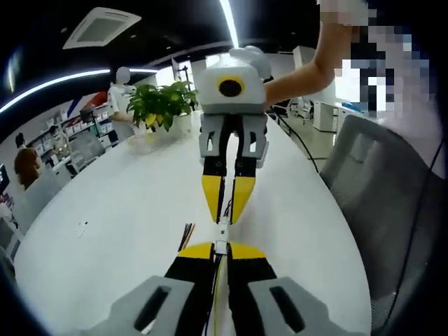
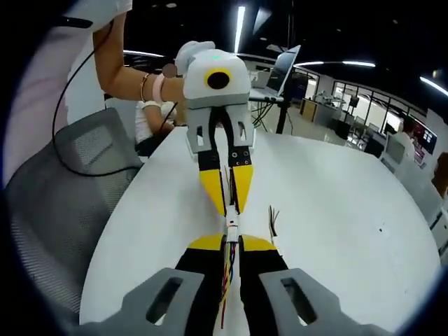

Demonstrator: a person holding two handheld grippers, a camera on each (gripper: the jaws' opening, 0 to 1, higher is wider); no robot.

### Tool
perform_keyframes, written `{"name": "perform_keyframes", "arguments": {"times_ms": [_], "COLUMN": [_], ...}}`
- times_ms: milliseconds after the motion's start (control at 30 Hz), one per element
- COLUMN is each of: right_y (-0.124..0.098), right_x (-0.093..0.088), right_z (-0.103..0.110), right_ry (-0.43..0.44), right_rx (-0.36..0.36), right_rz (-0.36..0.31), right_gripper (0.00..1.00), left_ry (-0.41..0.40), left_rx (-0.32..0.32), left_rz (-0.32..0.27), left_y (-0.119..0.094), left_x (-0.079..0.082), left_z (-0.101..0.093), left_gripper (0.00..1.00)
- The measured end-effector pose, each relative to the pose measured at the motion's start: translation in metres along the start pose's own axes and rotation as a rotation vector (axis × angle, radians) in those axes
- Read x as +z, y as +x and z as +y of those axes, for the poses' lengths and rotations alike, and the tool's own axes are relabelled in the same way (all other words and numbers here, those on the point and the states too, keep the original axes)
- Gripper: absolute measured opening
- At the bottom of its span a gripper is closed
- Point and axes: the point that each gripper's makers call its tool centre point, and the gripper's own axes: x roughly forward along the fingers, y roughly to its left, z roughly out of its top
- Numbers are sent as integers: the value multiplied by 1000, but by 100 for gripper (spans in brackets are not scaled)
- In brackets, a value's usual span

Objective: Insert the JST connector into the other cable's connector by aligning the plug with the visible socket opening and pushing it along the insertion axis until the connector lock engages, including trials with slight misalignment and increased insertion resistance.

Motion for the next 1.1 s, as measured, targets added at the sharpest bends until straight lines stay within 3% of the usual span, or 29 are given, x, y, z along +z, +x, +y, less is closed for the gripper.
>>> {"name": "perform_keyframes", "arguments": {"times_ms": [333, 633, 733, 1100], "right_y": [5, 4, 4, 7], "right_x": [1, -2, -3, -4], "right_z": [5, 4, 4, 1], "right_ry": [-27, -63, -83, -90], "right_rx": [28, 34, 37, 42], "right_rz": [7, 17, 25, 37], "right_gripper": [3, 3, 3, 2], "left_ry": [-11, 30, 95, 101], "left_rx": [-21, -30, -40, -33], "left_rz": [3, 5, 0, 12], "left_y": [1, 3, 4, 4], "left_x": [0, 2, 3, 2], "left_z": [-5, -5, -8, -4], "left_gripper": [0, 0, 0, 0]}}
